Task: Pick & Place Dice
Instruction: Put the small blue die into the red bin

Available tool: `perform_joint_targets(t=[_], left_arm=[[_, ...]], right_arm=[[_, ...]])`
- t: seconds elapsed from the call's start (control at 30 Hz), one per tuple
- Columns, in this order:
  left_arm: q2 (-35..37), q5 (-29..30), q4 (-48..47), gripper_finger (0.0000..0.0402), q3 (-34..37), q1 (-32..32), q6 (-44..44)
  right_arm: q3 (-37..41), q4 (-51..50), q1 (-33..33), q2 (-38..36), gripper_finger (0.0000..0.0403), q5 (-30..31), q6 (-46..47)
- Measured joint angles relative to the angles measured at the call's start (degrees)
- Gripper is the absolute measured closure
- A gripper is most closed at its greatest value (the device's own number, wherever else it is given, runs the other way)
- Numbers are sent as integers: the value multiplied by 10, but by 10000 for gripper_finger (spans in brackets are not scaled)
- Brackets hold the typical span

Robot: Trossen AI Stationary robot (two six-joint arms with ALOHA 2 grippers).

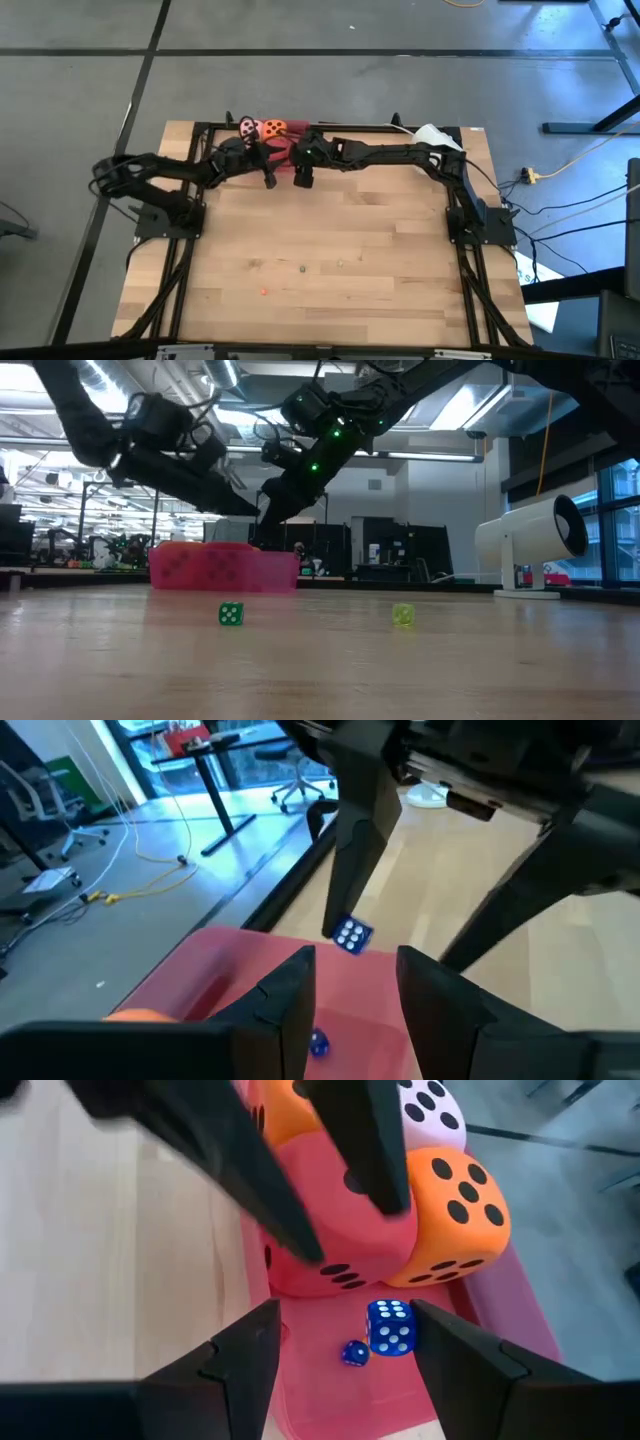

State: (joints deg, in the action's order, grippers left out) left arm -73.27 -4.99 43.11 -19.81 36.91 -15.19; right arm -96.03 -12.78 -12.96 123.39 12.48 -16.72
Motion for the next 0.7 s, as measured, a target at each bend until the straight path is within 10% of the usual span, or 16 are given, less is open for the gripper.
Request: perform_joint_targets(t=[0.7], left_arm=[[-189, 50, 122, 265, -76, 0, 7]], right_arm=[[0, 14, -55, 0, 183, -159, 26]])
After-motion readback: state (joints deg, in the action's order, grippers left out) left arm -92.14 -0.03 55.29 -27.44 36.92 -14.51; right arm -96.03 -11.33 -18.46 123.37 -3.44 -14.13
